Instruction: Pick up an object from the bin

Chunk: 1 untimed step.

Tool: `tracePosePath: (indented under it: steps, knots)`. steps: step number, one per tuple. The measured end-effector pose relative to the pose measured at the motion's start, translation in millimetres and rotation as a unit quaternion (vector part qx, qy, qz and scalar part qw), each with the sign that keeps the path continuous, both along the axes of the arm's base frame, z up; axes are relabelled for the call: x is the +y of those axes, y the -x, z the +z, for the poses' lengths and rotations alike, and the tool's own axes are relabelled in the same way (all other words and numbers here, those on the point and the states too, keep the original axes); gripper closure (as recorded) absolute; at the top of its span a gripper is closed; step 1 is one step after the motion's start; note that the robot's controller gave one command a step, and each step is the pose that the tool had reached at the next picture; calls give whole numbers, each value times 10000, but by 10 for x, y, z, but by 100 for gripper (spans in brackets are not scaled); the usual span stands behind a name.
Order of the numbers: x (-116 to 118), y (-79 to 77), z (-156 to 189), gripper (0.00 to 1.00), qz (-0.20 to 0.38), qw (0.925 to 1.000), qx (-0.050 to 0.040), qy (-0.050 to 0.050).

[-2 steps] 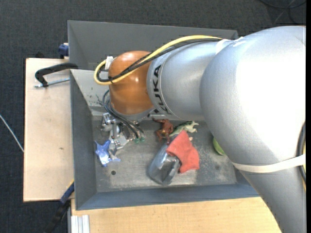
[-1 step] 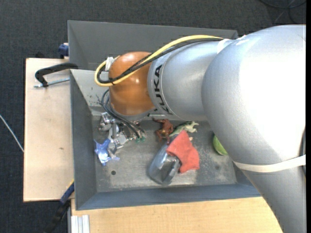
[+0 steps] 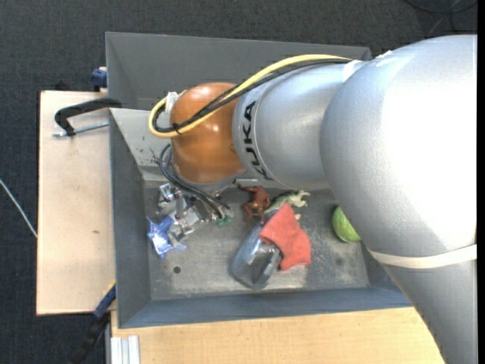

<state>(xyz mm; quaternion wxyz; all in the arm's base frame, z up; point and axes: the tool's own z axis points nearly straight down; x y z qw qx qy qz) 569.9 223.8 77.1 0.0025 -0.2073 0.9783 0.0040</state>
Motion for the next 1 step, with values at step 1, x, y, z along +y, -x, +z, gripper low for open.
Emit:
tracePosePath:
  steps: [1]
  knots:
    - [-4,8,18,100,77,10000,-4,0]
